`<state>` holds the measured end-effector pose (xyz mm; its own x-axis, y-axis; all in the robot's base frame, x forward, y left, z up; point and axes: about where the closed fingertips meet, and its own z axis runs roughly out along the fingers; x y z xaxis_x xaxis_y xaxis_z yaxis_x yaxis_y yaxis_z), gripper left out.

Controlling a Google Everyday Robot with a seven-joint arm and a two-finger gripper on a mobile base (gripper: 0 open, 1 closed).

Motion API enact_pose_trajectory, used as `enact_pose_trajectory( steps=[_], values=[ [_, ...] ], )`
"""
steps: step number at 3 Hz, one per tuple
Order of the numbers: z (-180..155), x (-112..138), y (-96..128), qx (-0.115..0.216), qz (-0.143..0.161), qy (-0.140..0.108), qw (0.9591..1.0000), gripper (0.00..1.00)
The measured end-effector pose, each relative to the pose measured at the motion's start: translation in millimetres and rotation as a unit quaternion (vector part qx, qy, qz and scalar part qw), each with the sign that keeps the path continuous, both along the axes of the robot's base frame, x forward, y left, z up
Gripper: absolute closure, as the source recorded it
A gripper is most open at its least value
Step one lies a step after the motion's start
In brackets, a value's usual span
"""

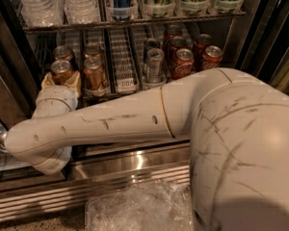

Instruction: Pick orange can from middle shelf of fridge

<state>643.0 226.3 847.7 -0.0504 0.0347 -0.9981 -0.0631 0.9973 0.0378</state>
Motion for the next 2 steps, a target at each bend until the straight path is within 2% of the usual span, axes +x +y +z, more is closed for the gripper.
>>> enact_pose_trajectory(
  steps=[1, 2],
  values=[
    [0.1, 0.0, 0.0, 0.0, 0.0, 0.0, 1.0, 0.9],
    [13.8, -2.0, -2.1, 0.006, 0.002, -0.014, 0.9999, 1.0]
  ],
)
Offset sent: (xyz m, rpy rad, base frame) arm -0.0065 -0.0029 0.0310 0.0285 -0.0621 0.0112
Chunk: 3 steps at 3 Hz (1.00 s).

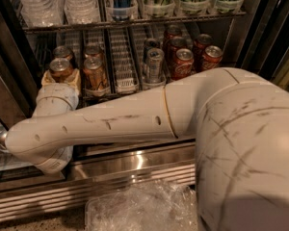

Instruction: Pick orange can from middle shelf of fridge

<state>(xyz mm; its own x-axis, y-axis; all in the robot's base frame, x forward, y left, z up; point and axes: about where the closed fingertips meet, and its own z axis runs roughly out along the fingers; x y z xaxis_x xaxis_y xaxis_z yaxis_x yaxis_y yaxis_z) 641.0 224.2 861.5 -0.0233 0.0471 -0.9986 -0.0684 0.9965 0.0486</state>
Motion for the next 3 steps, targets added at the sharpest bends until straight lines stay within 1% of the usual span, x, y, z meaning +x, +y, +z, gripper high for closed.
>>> enact_pose_trajectory(
  steps=[1, 2, 3],
  values=[
    [26.2, -9.0, 2.5, 0.006, 0.012, -0.023, 0.9996, 1.0],
    [49.9, -26.1, 10.5, 0.017, 0.041, -0.034, 0.9984, 1.0],
    [54.5, -47.3, 1.3, 0.037, 0.047, -0.014, 0.9981, 1.0]
  ],
)
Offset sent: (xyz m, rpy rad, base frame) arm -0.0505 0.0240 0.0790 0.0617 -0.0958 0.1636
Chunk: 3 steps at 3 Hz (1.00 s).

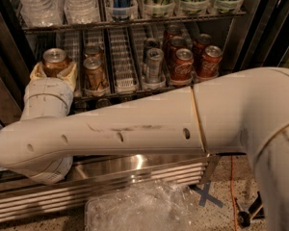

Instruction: Pick orange can from middle shelf of fridge

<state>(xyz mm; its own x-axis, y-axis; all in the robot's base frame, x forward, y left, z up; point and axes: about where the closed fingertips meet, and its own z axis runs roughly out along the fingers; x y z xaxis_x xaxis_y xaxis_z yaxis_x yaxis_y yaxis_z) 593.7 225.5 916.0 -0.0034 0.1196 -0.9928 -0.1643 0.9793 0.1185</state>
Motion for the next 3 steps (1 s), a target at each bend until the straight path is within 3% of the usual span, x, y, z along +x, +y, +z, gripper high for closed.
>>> enact_pose_trajectory(
  steps=[1, 2, 3],
  values=[
    [-9.2, -27.2, -14.9, 0.02, 0.008, 0.037, 0.9991, 1.0],
    [-10.8, -50.2, -25.6, 0.027, 0.017, 0.042, 0.9986, 1.0],
    [-3.3, -71.0, -36.0, 0.038, 0.049, 0.018, 0.9979, 1.0]
  ],
)
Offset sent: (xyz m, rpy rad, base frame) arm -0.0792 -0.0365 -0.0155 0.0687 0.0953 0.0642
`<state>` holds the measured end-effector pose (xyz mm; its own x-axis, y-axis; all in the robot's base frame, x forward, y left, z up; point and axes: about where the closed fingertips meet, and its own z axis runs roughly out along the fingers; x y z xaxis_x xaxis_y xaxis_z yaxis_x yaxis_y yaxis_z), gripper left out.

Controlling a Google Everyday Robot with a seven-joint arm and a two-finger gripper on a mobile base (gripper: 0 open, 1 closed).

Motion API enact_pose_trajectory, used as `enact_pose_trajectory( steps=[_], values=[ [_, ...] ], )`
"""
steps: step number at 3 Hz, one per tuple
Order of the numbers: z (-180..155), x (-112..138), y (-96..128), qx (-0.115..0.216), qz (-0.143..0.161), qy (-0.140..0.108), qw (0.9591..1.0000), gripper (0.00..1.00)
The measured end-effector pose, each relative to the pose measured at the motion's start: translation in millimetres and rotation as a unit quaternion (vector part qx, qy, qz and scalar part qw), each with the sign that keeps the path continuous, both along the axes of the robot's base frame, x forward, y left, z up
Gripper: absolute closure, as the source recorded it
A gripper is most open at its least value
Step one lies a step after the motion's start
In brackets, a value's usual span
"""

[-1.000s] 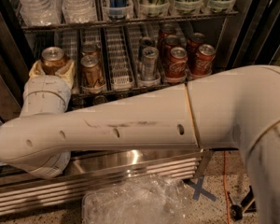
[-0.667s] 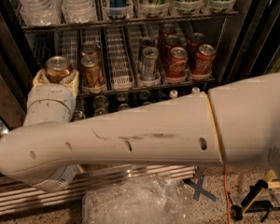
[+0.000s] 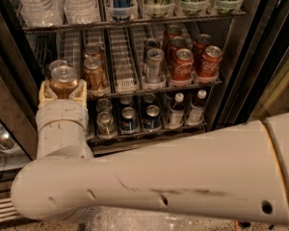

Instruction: Pick orange can from middle shelf of fridge

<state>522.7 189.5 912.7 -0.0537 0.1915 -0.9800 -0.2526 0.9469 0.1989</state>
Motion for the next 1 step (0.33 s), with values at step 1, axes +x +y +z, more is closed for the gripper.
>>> enact_pose_trajectory(
  steps=[1],
  values=[
    [4.1, -1.9, 1.3, 0.008, 0.005, -0.005, 0.9999, 1.0]
  ],
)
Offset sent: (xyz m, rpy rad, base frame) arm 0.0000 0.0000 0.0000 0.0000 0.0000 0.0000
